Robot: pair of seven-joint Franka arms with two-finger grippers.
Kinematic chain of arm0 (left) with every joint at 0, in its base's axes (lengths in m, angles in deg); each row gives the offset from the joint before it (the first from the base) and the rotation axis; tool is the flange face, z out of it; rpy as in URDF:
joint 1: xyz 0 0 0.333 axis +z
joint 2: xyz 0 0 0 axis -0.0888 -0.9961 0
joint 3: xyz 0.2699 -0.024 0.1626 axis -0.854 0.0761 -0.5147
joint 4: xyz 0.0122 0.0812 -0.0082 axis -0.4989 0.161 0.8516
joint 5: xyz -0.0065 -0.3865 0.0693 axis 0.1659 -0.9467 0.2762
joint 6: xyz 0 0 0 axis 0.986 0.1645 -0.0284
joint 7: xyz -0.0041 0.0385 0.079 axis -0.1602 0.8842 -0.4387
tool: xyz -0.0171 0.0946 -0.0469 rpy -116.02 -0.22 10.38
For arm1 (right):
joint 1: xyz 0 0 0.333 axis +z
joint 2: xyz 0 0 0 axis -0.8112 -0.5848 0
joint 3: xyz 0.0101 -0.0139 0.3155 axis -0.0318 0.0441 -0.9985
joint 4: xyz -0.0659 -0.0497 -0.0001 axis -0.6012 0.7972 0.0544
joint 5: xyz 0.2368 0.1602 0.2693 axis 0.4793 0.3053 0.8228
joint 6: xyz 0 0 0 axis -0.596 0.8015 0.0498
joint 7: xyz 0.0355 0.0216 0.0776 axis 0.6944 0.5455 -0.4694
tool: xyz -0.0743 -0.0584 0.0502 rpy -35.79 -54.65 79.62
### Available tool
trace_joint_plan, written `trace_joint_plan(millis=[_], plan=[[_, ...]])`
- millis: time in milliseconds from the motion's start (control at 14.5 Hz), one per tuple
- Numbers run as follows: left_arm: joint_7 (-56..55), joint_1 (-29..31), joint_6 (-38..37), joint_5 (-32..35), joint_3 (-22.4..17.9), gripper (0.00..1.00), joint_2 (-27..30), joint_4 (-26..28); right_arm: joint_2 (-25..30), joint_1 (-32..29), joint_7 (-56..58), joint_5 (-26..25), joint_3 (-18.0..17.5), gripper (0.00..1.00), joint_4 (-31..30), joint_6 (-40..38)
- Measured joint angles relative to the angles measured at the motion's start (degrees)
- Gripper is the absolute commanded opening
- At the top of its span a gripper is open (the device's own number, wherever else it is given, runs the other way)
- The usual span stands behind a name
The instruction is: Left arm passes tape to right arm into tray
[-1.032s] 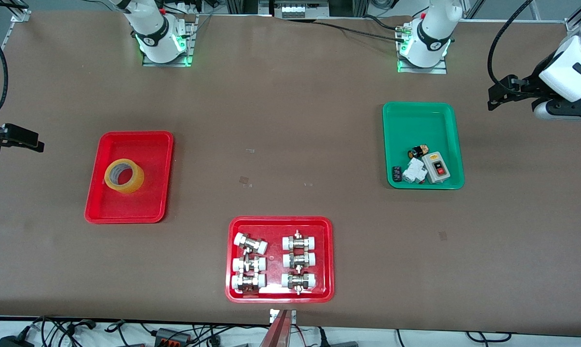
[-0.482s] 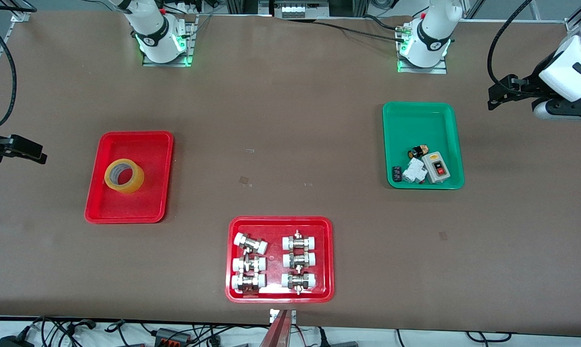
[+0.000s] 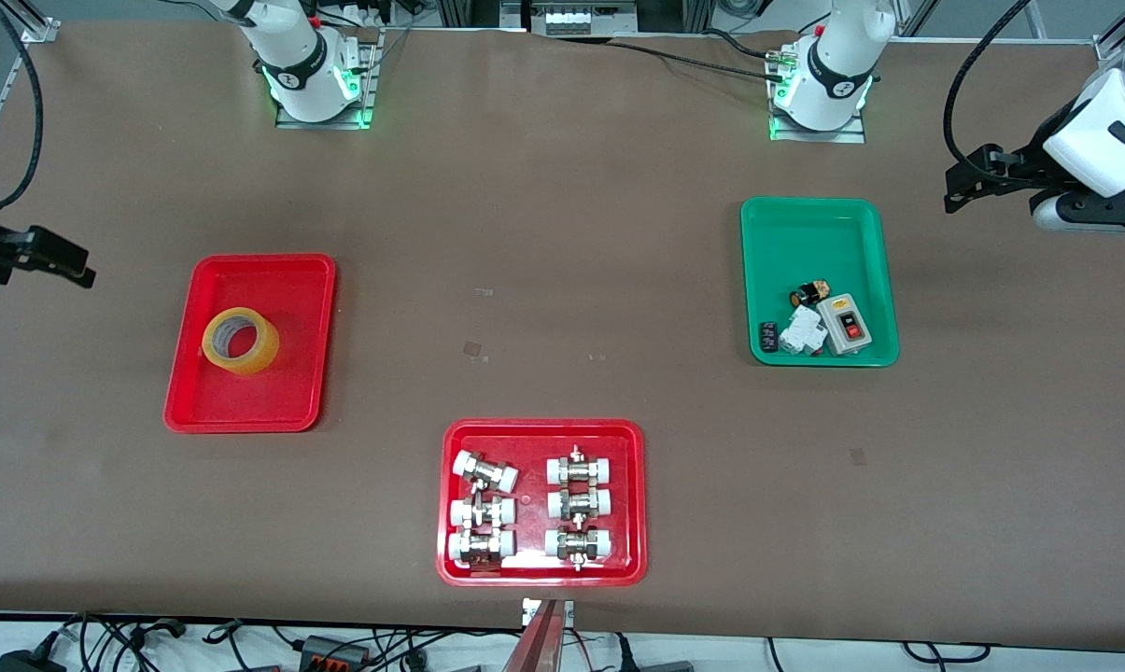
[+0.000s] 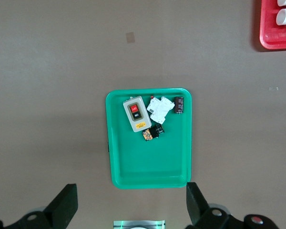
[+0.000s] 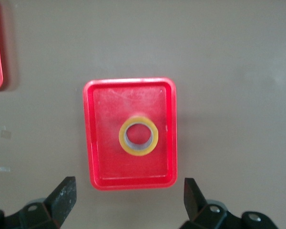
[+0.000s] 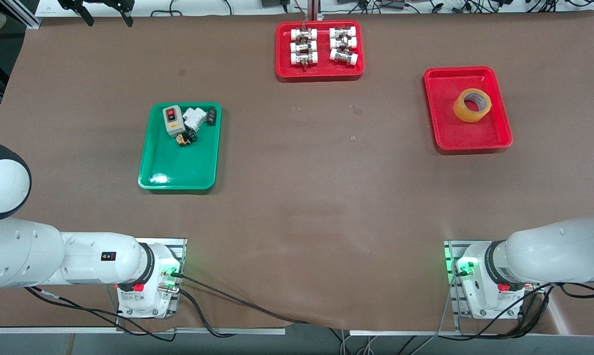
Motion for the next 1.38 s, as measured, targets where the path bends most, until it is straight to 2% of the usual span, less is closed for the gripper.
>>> trace_joint_plan(millis=[206,413,619,1376], plan=[[0.0,0.0,-0.01,0.0,0.0,1.0,-0.01,-0.01,3.42,0.04,0.0,-0.01,-0.18,1.0,-4.86,0.79],[0.0,0.0,-0.02,0.0,0.0,1.0,-0.01,-0.02,4.59,0.07,0.0,0.22,-0.21,1.0,-7.54,2.13],[0.0,0.01,-0.02,0.0,0.0,1.0,-0.01,-0.02,4.44,0.08,0.0,1.74,-0.22,1.0,-8.1,2.59],[0.0,0.02,-0.02,0.0,0.0,1.0,-0.02,-0.02,4.98,-0.07,0.0,1.82,-0.17,1.0,-8.1,3.12]])
